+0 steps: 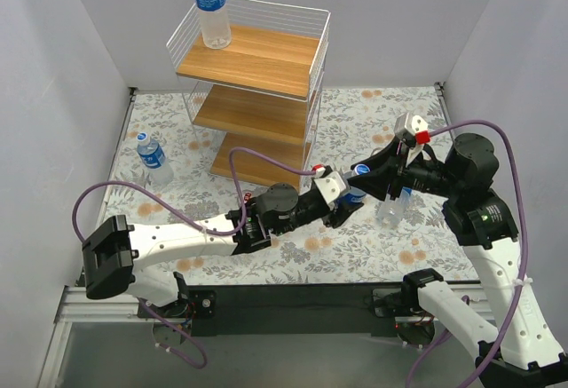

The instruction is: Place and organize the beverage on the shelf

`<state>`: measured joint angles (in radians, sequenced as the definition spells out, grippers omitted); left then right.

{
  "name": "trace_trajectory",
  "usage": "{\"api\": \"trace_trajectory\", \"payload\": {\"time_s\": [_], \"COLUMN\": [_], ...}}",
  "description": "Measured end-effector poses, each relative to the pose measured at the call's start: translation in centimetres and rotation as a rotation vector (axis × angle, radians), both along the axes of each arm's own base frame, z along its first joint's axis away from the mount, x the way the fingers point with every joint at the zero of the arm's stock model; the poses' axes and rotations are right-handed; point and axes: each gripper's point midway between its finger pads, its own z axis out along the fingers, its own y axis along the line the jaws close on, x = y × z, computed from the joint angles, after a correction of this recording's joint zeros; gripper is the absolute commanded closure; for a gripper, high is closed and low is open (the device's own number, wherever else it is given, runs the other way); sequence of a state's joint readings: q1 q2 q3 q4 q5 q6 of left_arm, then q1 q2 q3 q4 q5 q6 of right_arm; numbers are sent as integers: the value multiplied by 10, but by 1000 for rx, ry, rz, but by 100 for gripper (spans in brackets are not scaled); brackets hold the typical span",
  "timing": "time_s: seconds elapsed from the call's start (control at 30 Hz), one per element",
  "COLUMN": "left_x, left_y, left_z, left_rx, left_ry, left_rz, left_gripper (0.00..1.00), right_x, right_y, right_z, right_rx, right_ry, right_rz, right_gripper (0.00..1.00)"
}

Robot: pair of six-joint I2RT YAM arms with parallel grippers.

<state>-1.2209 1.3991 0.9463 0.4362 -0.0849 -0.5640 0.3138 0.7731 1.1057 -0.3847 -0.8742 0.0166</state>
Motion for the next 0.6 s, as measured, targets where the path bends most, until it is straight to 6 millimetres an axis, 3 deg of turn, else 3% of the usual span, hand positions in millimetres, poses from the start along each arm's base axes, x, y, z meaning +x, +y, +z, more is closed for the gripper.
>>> {"api": "trace_trajectory", "payload": {"time_s": [0.07,0.1,0.17,0.27,0.43,0.5,0.6], "left_x": [-1,-2,-3,-5,-7,-7,-7], "left_y": [1,2,5,19,49,64,89], "left_z": [-2,-2,-2,-15,-32,-31,-13], "left_rx": [10,13,19,62,141,164,160], "left_ry": [5,7,12,52,95,101,96], "left_rz": [-1,0,-2,19,72,98,150], "left_gripper": [100,100,100,100,100,100,100], "right_x": [0,-1,-1,-3,-3,2,17], "right_y": [0,0,1,2,0,-3,-11], "right_z": [-2,-2,-2,4,25,32,38], "right_rx": [0,0,2,14,16,11,-4], "right_ry": [8,11,18,-10,-138,-182,-236], "right_rz": [1,3,7,22,16,-18,-111], "right_gripper": [82,60,43,2,2,2,2]}}
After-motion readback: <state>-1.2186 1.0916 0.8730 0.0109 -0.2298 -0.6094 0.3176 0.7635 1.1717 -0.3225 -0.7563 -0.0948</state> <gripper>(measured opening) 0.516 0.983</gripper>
